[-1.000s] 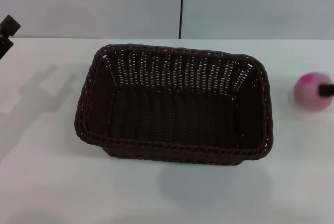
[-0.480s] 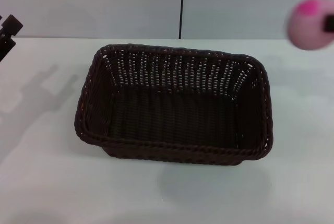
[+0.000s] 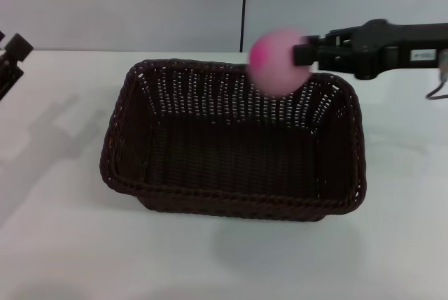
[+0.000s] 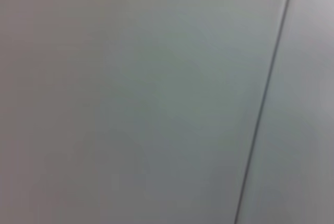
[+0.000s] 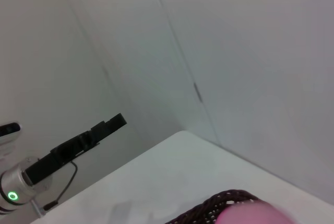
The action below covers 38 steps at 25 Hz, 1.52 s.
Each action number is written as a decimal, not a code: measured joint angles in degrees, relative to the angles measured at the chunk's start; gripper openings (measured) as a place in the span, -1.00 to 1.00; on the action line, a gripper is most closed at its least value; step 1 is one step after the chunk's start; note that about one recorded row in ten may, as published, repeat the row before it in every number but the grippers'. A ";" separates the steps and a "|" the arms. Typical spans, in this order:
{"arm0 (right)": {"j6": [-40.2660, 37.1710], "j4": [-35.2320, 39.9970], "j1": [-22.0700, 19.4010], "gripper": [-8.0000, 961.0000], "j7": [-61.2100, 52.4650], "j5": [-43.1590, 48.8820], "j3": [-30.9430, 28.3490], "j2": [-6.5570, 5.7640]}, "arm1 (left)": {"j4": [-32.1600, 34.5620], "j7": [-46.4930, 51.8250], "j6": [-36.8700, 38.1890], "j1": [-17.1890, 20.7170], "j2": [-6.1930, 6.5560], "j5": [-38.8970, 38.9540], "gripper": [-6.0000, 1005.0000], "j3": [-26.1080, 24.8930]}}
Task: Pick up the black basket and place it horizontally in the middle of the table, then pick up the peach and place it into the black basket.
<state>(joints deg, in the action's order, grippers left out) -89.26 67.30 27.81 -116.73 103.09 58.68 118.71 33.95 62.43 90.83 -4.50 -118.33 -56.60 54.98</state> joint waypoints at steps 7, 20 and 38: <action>0.98 -8.76 3.31 -0.16 4.86 0.14 -1.15 -0.02 | -9.18 -11.05 6.92 -2.30 0.13 0.24 0.34 -2.30; -3.31 -38.48 -10.34 0.45 54.11 -34.69 -19.09 0.27 | -18.60 -24.84 7.89 -3.85 0.07 0.29 0.34 -8.12; -11.30 -72.73 -8.19 0.55 94.58 -55.47 -21.43 0.91 | -31.75 -39.74 11.89 -5.85 -0.27 0.26 0.33 -20.91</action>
<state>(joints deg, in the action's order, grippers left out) -100.57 -5.43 19.62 -22.15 47.62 37.25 119.62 2.21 22.70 102.72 -10.35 -118.60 -56.34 34.06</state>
